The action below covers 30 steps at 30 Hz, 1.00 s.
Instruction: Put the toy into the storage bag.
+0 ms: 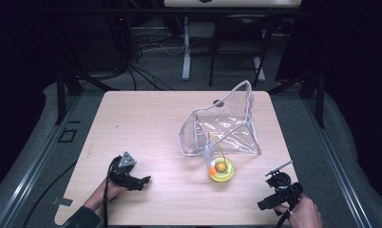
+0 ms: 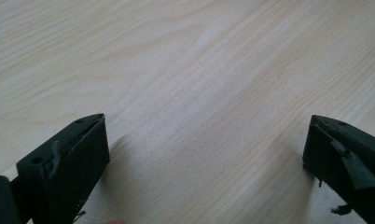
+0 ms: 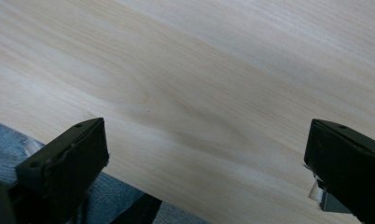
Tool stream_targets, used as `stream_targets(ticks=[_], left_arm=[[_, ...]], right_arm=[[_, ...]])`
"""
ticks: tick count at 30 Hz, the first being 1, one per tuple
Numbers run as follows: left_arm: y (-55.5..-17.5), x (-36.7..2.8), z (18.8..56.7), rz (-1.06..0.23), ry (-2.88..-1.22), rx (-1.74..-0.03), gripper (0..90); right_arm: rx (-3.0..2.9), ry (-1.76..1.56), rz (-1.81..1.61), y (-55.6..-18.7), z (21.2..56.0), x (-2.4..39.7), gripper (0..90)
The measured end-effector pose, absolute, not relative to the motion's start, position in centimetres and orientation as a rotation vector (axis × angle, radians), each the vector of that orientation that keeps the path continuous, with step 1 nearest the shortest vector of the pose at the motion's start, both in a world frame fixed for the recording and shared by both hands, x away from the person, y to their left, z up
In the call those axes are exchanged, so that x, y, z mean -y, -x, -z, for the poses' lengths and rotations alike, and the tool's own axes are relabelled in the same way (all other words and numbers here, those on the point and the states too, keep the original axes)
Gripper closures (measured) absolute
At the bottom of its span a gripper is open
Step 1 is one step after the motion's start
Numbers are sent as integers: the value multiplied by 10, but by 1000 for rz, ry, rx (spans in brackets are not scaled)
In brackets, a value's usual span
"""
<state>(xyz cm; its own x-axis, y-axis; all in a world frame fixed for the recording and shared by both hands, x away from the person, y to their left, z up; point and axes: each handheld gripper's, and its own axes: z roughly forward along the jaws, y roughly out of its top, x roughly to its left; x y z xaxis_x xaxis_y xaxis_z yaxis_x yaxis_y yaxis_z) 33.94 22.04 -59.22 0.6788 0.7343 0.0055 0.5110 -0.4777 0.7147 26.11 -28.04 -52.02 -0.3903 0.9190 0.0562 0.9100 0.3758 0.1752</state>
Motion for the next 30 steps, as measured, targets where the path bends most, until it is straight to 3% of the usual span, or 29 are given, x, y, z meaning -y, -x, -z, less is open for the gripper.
stream_targets(ticks=[30], left_arm=[[-340,-220,592,-405,-2185,-952,2]], right_arm=[[-2727,-1391,-249,-294,466,207,0]])
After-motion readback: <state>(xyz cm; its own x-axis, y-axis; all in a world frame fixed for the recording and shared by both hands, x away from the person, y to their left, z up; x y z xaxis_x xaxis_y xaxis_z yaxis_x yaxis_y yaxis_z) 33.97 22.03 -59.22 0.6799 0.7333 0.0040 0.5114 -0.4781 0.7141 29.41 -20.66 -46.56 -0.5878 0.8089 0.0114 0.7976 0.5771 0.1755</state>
